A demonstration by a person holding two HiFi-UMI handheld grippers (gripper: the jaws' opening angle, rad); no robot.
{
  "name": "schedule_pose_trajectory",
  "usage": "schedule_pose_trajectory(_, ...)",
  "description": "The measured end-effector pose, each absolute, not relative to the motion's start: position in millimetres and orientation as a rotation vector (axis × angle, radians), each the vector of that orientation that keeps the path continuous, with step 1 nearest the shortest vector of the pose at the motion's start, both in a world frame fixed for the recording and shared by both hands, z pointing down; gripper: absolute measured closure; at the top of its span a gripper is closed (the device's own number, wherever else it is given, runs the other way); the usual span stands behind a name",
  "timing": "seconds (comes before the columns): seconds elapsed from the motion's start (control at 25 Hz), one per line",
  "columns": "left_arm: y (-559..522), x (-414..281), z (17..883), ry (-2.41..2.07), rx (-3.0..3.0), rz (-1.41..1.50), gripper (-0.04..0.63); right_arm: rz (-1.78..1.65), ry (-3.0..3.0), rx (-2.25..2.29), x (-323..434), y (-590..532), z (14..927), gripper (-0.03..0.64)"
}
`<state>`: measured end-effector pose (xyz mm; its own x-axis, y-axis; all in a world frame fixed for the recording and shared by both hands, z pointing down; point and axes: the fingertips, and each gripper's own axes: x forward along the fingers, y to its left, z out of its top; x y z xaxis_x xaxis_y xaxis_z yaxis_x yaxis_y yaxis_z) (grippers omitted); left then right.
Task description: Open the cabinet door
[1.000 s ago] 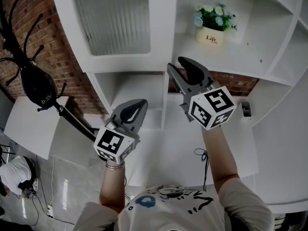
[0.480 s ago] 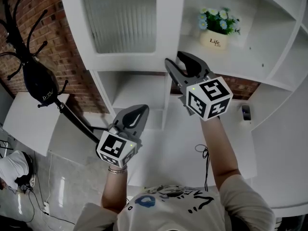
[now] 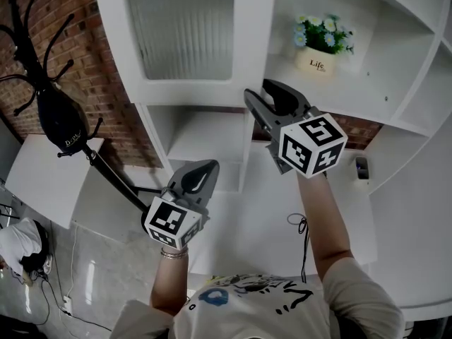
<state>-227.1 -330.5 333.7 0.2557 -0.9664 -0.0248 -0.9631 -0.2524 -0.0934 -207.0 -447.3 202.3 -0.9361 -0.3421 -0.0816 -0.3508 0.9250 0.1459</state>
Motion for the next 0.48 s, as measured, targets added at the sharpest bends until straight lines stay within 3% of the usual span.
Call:
schedule_pose_trajectory(0.4, -330, -225, 335, 1.844, -2.43, -0.068, 0.581, 0.247, 3.024, -0.511, -200, -436, 201, 0.448)
schedule_pose_trajectory(0.48, -330, -225, 339, 1.847, -2.435, -0.079, 0.58, 0.207, 2.996, -0.468, -194, -427, 200, 0.498)
